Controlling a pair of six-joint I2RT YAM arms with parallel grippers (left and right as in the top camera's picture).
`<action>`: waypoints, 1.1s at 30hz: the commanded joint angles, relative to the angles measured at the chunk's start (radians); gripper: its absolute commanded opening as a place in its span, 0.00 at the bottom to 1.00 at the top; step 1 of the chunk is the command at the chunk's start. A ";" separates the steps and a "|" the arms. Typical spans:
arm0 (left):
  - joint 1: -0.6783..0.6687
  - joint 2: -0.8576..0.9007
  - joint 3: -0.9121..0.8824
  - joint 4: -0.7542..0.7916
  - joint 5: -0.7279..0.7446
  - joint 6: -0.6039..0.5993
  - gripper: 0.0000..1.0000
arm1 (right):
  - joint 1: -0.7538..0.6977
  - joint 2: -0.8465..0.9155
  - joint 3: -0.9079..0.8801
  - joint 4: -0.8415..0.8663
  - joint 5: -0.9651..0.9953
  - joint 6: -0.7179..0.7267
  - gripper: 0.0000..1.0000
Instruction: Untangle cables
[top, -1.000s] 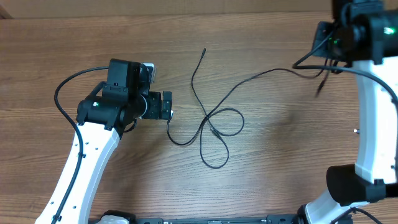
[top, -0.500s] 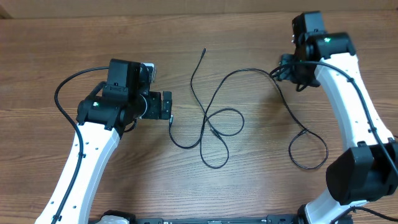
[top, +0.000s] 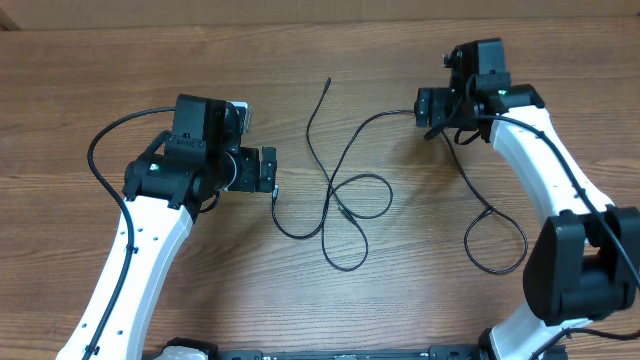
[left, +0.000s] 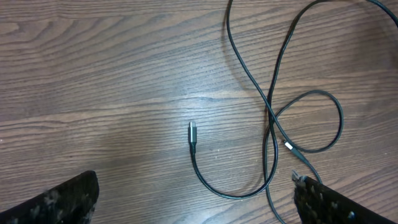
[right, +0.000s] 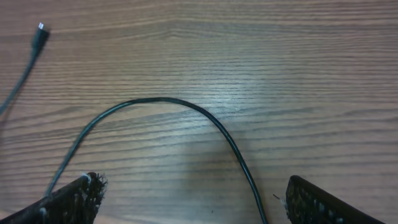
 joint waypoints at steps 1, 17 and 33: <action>0.004 0.004 0.007 0.005 0.004 0.004 1.00 | -0.003 0.067 -0.041 0.043 -0.003 -0.039 0.92; 0.004 0.004 0.007 0.005 0.004 0.004 1.00 | -0.048 0.288 -0.047 0.091 0.045 -0.039 0.35; 0.004 0.004 0.007 0.005 0.004 0.004 1.00 | -0.048 0.138 0.336 -0.324 0.131 0.003 0.04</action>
